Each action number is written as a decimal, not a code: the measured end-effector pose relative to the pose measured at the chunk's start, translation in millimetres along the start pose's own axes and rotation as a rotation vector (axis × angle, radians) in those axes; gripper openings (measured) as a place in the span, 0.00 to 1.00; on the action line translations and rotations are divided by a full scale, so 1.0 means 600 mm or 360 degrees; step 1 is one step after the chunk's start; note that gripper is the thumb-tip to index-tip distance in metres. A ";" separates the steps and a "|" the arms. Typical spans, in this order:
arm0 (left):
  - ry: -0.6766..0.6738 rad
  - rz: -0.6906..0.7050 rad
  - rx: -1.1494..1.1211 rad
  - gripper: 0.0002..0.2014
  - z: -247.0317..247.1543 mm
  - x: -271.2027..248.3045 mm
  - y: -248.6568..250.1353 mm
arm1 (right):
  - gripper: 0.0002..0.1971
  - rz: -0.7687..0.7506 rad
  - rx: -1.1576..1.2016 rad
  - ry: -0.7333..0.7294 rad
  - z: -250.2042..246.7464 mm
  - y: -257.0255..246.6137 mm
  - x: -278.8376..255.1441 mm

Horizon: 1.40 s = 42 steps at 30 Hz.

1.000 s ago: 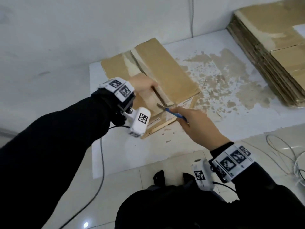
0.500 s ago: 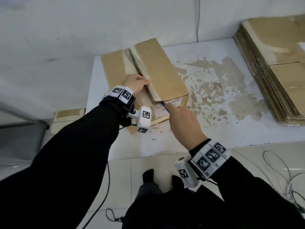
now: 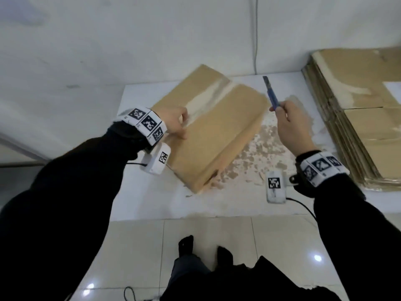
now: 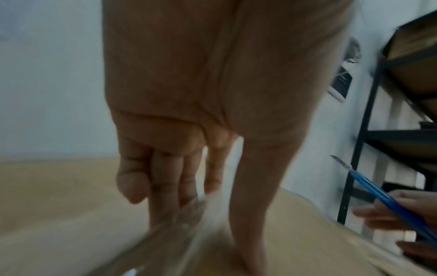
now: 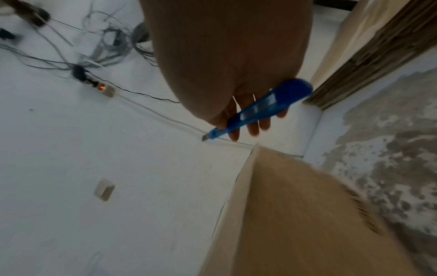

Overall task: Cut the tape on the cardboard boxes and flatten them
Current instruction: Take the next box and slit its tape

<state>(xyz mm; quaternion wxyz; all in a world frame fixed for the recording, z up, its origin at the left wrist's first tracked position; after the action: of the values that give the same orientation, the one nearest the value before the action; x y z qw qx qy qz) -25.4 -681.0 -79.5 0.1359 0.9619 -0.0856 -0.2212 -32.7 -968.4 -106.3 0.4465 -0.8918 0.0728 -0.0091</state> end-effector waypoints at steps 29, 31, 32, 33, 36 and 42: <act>0.1245 0.0510 0.0215 0.18 0.131 0.011 -0.017 | 0.13 -0.0649 -0.0793 -0.0849 0.060 -0.036 0.017; 0.1300 0.0534 0.0196 0.16 0.130 0.010 -0.015 | 0.13 -0.0559 -0.0653 -0.0915 0.055 -0.026 0.024; 0.1315 0.0545 0.0193 0.16 0.130 0.010 -0.014 | 0.13 -0.0536 -0.0617 -0.0925 0.053 -0.021 0.023; 0.1325 0.0554 0.0195 0.15 0.129 0.009 -0.012 | 0.13 -0.0523 -0.0591 -0.0930 0.051 -0.016 0.021; 0.1327 0.0563 0.0202 0.15 0.129 0.008 -0.012 | 0.13 -0.0523 -0.0578 -0.0882 0.038 -0.006 0.015; 0.1370 0.0604 0.0177 0.14 0.128 0.003 -0.007 | 0.13 -0.0310 -0.0248 -0.0945 0.021 0.042 -0.011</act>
<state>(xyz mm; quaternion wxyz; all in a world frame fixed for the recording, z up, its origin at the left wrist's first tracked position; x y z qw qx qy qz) -57.8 -694.3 -148.0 0.1455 0.9393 -0.2075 0.2313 -41.1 -972.2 -133.7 0.3757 -0.8897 -0.1460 0.2145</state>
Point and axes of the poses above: each hand's wrist, its own x-axis towards the middle knuckle, its own z-axis out of the palm, y = z × x, the point moved 1 cm from there along x, towards the middle knuckle, and after that the axes turned 10 degrees about z, right-handed, at the moved point
